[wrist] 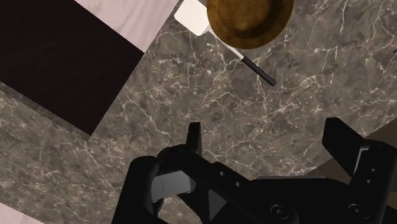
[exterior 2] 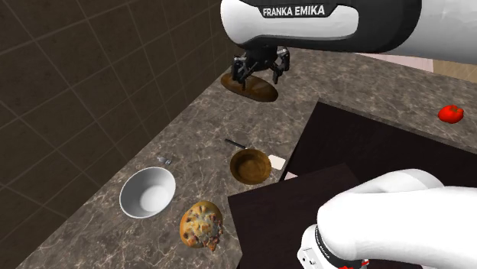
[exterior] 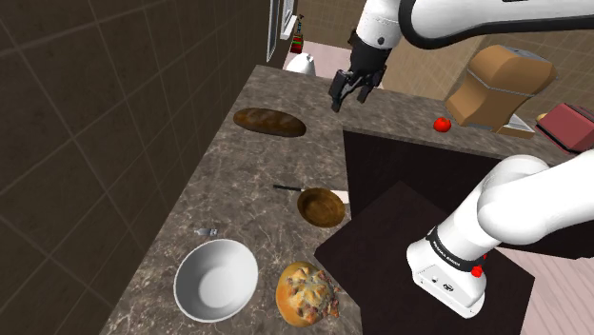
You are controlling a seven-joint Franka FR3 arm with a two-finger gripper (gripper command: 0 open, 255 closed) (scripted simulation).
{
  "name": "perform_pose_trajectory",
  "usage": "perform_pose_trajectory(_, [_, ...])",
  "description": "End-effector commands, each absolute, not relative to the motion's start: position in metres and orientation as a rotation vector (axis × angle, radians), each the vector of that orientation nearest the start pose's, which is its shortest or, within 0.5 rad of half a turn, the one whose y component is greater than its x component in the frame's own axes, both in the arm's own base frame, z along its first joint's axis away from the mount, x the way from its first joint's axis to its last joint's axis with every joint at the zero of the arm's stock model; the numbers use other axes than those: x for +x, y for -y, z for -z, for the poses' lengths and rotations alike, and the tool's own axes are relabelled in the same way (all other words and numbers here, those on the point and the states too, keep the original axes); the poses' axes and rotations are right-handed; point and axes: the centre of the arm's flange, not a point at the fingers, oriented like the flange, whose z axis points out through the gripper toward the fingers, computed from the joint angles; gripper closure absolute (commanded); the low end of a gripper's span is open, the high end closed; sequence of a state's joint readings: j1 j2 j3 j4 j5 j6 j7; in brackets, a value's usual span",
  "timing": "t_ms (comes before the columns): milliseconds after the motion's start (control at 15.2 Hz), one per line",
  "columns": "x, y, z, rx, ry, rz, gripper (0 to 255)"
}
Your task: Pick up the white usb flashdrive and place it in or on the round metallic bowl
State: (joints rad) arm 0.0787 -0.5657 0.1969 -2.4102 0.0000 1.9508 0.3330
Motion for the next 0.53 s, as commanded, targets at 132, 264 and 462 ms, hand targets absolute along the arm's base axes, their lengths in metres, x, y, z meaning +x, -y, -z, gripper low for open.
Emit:
perform_pose_trajectory(132, [0.393,-0.149,-0.481,-3.199,-0.142,0.179,0])
perform_pose_trajectory(264, [0.401,-0.167,-0.463,-3.196,-0.146,0.169,0])
perform_pose_trajectory(462, [0.412,-0.193,-0.436,-3.191,-0.153,0.154,0])
